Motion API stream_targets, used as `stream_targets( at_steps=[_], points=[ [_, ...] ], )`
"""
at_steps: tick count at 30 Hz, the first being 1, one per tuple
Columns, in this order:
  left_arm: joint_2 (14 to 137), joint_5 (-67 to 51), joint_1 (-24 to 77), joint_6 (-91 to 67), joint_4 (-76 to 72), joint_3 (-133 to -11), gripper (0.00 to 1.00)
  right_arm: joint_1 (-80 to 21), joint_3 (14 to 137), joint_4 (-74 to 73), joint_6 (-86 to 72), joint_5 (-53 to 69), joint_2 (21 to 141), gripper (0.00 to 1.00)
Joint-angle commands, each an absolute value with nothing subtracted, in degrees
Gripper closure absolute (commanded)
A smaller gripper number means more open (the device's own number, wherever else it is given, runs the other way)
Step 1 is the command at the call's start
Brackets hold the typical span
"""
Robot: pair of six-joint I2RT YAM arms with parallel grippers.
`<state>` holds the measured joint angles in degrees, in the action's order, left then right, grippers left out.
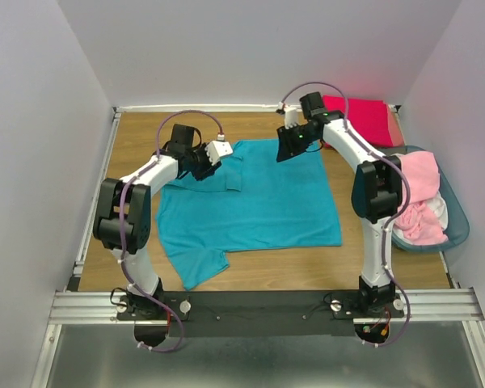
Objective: Fold and stack the t-shirts
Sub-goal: Grap the side of the flattened tshirt furthest away from the robot with both arms
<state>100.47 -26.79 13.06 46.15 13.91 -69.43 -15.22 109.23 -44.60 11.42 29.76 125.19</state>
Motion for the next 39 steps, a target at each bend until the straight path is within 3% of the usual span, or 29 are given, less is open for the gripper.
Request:
stream_targets(
  at_steps=[1,7,20,33,39],
  points=[
    [104.8,-35.6,11.9,40.0,22.8,-70.8,0.56,-20.0,111.8,-44.2,6.8,31.9,128.4,0.6],
    [102.0,-35.2,17.2,40.6,20.7,-68.4,0.48,-20.2,113.0,-43.9,4.5,26.7,130.4,0.61],
    [110.8,-30.2,23.7,46.8,22.7,-74.1,0.47,-16.6,107.2,-44.0,6.0,22.8,127.5,0.62],
    [117.5,-31.6,23.9,45.0,23.6,-80.9,0.57,-16.0,102.2,-44.0,8.1,21.6,125.9,0.62],
    [118.3,-31.7,23.8,45.1,24.4,-81.6,0.73,-16.0,100.5,-44.0,8.7,21.7,125.7,0.62]
  ],
)
